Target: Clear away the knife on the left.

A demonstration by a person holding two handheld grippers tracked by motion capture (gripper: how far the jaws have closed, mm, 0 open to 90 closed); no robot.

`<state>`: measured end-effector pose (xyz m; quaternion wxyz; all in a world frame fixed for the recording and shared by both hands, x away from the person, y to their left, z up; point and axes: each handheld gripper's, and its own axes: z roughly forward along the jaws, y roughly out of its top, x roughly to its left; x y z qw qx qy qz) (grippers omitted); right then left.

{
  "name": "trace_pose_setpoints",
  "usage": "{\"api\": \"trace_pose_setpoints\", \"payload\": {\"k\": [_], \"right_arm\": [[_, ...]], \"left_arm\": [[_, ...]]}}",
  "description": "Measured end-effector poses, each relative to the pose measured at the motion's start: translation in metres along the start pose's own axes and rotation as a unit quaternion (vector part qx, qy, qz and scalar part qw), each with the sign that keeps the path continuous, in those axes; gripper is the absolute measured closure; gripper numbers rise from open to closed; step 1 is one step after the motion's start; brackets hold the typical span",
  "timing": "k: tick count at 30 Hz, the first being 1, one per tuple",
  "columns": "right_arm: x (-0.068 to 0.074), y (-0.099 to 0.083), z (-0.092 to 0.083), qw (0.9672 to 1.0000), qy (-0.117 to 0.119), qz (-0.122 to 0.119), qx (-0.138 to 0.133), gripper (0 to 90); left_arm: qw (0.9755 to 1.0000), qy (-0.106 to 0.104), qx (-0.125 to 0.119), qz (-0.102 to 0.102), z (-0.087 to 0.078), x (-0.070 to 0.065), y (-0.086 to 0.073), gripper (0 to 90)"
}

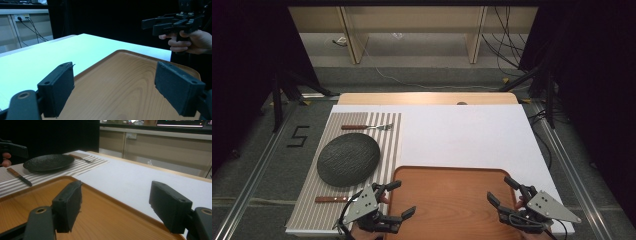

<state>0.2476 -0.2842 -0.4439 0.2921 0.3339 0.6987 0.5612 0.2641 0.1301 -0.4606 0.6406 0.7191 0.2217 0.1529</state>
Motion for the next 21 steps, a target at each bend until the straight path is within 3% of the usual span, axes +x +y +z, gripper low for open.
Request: {"api": "trace_pose_setpoints", "payload": {"k": [17,21], "right_arm": [[0.0003,0.0004,-0.0003,1.0,0.001,-0.002,0.0,27.3],[0.0005,0.0005,-0.0004,1.0,0.002,-0.003,0.0,27.3]], "left_arm": [[1.0,-0.002,0.004,0.002,-0.0032,0.0014,0.0041,15.8],[0.9999,-0.011,0.013,0.003,-0.0021,0.0001,0.0051,15.8]]}}
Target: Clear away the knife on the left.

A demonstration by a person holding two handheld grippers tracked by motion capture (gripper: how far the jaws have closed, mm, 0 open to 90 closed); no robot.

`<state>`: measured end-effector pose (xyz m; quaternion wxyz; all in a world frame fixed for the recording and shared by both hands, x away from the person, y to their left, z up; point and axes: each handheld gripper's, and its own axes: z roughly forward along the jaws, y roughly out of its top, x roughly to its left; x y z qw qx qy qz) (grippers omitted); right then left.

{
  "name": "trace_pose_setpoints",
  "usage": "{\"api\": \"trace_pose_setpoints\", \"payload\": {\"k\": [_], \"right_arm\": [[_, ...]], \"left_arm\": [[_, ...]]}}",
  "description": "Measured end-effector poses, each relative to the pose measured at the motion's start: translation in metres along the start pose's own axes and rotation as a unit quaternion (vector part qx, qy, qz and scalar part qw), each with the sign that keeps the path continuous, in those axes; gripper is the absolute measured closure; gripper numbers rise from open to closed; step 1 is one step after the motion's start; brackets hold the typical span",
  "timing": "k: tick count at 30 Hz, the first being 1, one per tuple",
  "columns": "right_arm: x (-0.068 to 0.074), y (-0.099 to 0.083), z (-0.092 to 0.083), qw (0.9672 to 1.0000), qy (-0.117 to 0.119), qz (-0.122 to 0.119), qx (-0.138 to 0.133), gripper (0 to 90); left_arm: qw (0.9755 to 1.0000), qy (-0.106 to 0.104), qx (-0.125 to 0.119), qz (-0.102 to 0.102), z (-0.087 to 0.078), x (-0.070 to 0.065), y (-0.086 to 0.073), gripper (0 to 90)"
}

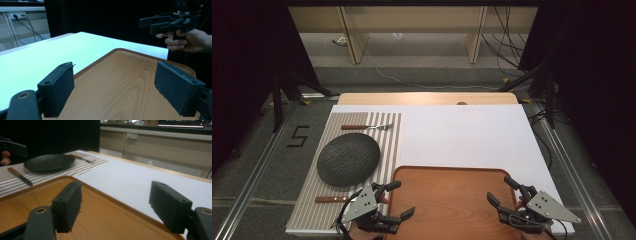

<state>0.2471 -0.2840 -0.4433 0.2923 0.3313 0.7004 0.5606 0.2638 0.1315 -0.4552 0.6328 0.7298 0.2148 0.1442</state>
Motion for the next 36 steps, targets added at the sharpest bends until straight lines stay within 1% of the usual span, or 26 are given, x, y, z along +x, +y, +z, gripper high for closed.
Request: {"api": "trace_pose_setpoints", "payload": {"k": [4,5,10,12,13,14,15,16,17,18,19,20,21,22,25,26,27,28,31,34,35,36], "right_arm": [[0.0,0.0,0.0,1.0,0.0,0.001,0.0,27.4],[0.0,0.0,0.0,1.0,0.0,0.001,0.0,27.4],[0.0,0.0,0.0,1.0,0.0,0.0,0.0,27.4],[0.0,0.0,0.0,1.0,0.0,0.0,0.001,27.4],[0.0,0.0,0.0,1.0,0.0,0.001,0.001,27.4],[0.0,0.0,0.0,1.0,0.0,0.001,0.001,27.4],[0.0,0.0,0.0,1.0,0.0,0.0,0.001,27.3],[0.0,0.0,0.0,1.0,0.0,0.0,0.001,27.3],[0.0,0.0,0.0,1.0,0.001,0.0,0.001,27.3],[0.0,0.0,0.0,1.0,0.001,0.0,0.001,27.3],[0.0,0.0,0.0,1.0,0.001,0.0,0.001,27.3],[0.0,0.0,0.0,1.0,0.001,0.001,0.001,27.4],[0.0,0.0,0.0,1.0,0.001,0.001,0.002,27.4],[0.0,0.0,0.0,1.0,0.001,0.001,0.002,27.4],[0.0,0.0,0.001,1.0,0.002,0.0,0.002,27.3],[0.0,0.0,0.001,1.0,0.002,0.001,0.002,27.4],[0.0,0.0,0.001,1.0,0.002,0.0,0.002,27.4],[0.0,0.0,0.001,1.0,0.002,0.0,0.002,27.4],[0.0,0.0,0.001,1.0,0.002,0.0,0.002,27.4],[0.0,0.0,0.001,1.0,0.003,0.0,0.003,27.4],[0.0,0.0,0.001,1.0,0.003,0.0,0.003,27.3],[0.0,0.0,0.001,1.0,0.003,0.0,0.003,27.3]], "left_arm": [[1.0,-0.005,0.002,0.001,-0.001,-0.001,0.003,15.8],[1.0,-0.007,0.003,0.004,-0.001,-0.001,0.004,15.8],[0.9998,-0.002,0.01,0.014,-0.005,0.0,0.01,15.8],[0.9997,0.001,0.016,0.018,-0.008,0.002,0.012,15.8],[0.9993,0.003,0.028,0.024,-0.009,0.004,0.014,15.8],[0.9993,0.003,0.028,0.024,-0.009,0.004,0.014,15.7],[0.9982,0.01,0.049,0.034,-0.01,0.005,0.016,15.7],[0.9982,0.01,0.049,0.034,-0.01,0.005,0.016,15.6],[0.9971,0.016,0.061,0.043,-0.012,0.007,0.018,15.7],[0.9971,0.016,0.061,0.043,-0.012,0.007,0.018,15.6],[0.996,0.015,0.075,0.046,-0.013,0.009,0.02,15.6],[0.9954,0.017,0.081,0.049,-0.014,0.01,0.021,15.6],[0.9948,0.02,0.084,0.053,-0.015,0.011,0.021,15.6],[0.9948,0.02,0.084,0.053,-0.015,0.011,0.021,15.6],[0.9927,0.021,0.103,0.058,-0.019,0.016,0.024,15.6],[0.9927,0.021,0.103,0.058,-0.019,0.016,0.024,15.6],[0.9918,0.022,0.111,0.059,-0.02,0.018,0.024,15.6],[0.9912,0.025,0.116,0.059,-0.021,0.021,0.024,15.6],[0.9906,0.026,0.123,0.054,-0.023,0.025,0.023,15.7],[0.9878,0.03,0.14,0.061,-0.025,0.028,0.024,15.7],[0.9861,0.032,0.15,0.064,-0.026,0.029,0.025,15.7],[0.9861,0.032,0.15,0.064,-0.026,0.029,0.025,15.7]]}}
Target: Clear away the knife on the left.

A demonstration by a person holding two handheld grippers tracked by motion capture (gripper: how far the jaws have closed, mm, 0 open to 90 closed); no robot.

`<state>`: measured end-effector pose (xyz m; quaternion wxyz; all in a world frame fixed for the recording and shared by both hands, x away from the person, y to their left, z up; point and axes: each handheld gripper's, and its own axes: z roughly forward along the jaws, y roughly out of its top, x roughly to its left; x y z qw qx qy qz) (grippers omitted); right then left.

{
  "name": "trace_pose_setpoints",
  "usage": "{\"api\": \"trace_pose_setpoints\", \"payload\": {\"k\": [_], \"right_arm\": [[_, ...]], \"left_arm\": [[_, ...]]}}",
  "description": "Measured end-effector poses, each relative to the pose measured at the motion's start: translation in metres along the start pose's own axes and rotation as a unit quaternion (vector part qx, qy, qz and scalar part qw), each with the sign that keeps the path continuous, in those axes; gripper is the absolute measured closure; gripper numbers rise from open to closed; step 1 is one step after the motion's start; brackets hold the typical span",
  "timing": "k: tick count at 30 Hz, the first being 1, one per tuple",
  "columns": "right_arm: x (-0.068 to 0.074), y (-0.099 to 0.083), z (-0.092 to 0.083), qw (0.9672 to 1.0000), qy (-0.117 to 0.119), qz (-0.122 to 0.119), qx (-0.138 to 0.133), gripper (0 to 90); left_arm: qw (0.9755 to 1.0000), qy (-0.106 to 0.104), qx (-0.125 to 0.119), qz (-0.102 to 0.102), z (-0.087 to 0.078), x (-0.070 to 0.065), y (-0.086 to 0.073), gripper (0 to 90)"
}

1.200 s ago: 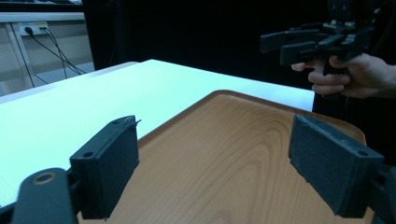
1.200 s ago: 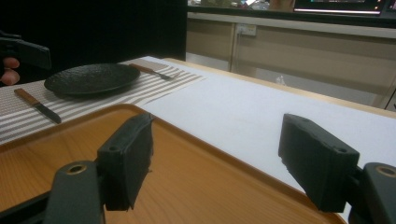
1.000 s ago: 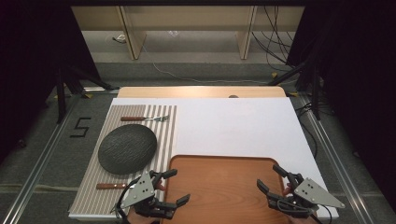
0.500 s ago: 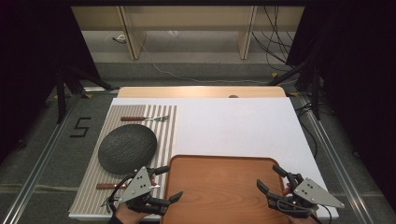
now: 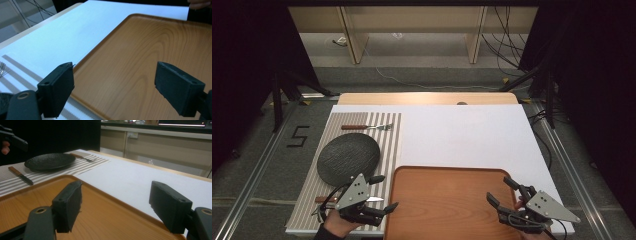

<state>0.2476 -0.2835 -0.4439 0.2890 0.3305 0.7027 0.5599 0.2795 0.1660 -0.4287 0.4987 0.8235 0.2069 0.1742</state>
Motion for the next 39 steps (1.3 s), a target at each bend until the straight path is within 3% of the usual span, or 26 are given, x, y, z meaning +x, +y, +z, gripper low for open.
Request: {"api": "trace_pose_setpoints", "payload": {"k": [12,15,24,28,31,34,39], "right_arm": [[0.0,0.0,0.001,1.0,0.001,0.0,0.001,27.4],[0.0,0.0,0.0,1.0,0.001,-0.001,0.002,27.3],[0.0,0.0,0.001,1.0,0.001,-0.001,0.002,27.4],[0.0,0.0,0.0,1.0,0.001,0.0,0.001,27.3],[0.0,0.0,0.001,1.0,0.001,-0.001,0.002,27.4],[0.0,0.0,0.001,1.0,0.001,-0.001,0.002,27.4],[0.0,0.0,0.001,1.0,0.002,-0.001,0.003,27.4]], "left_arm": [[0.9991,0.009,0.04,-0.008,-0.014,0.015,0.0,15.7],[0.9983,0.013,0.057,-0.009,-0.017,0.019,-0.001,15.6],[0.9965,0.023,0.078,-0.021,-0.027,0.031,-0.006,15.9],[0.9938,0.026,0.106,-0.023,-0.033,0.038,-0.009,15.9],[0.99,0.031,0.135,-0.023,-0.037,0.043,-0.012,16.0],[0.9886,0.031,0.145,-0.025,-0.038,0.045,-0.014,16.6],[0.9841,0.034,0.172,-0.029,-0.037,0.049,-0.02,16.7]]}}
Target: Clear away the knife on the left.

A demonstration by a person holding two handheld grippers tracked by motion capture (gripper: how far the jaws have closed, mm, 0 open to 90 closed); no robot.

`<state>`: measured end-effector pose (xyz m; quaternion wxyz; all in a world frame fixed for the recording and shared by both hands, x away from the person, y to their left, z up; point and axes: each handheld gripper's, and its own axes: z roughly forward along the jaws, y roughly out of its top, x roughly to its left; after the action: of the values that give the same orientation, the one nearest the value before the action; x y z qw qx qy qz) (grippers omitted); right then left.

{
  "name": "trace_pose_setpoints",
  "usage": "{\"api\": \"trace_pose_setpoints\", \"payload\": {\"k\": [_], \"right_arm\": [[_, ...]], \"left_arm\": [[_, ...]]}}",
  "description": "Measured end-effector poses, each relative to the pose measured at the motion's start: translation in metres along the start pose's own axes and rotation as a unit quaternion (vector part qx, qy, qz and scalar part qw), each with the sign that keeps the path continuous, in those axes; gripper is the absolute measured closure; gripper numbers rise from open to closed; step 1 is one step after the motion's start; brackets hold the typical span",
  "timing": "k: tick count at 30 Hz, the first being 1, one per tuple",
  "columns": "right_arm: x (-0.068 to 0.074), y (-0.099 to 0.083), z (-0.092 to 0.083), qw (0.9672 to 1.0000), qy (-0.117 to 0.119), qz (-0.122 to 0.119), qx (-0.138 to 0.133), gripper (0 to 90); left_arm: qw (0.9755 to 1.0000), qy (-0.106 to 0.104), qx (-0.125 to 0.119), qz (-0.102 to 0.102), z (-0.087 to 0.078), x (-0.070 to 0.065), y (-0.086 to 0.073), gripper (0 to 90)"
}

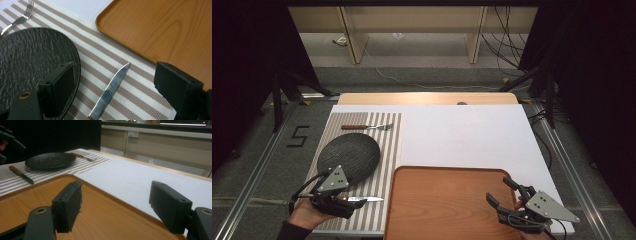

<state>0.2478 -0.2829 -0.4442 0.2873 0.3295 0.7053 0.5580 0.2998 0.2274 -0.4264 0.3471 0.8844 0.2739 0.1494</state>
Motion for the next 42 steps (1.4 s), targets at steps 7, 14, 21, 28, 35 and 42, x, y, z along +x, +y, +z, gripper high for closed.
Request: {"api": "trace_pose_setpoints", "payload": {"k": [7,14,21,28,35,42], "right_arm": [[0.0,0.0,0.0,1.0,0.0,0.001,-0.001,27.4],[0.0,0.0,0.0,1.0,0.0,0.0,0.0,27.4],[0.0,0.0,0.0,1.0,0.0,0.001,0.001,27.3],[0.0,0.0,0.0,1.0,-0.002,0.001,-0.001,27.4],[0.0,0.0,0.0,1.0,-0.002,-0.001,0.002,27.4],[0.0,0.0,0.0,1.0,-0.001,-0.001,0.002,27.4]], "left_arm": [[0.9992,0.005,0.039,0.003,0.002,0.004,-0.005,17.5],[0.9976,0.008,0.068,-0.012,-0.005,0.013,-0.013,18.8],[0.9943,0.012,0.102,-0.026,-0.004,0.02,-0.02,20.9],[0.9901,0.02,0.135,-0.033,0.004,0.025,-0.027,21.7],[0.9868,0.026,0.155,-0.041,0.006,0.027,-0.03,25.6],[0.9819,0.034,0.18,-0.049,0.011,0.032,-0.035,31.1]]}}
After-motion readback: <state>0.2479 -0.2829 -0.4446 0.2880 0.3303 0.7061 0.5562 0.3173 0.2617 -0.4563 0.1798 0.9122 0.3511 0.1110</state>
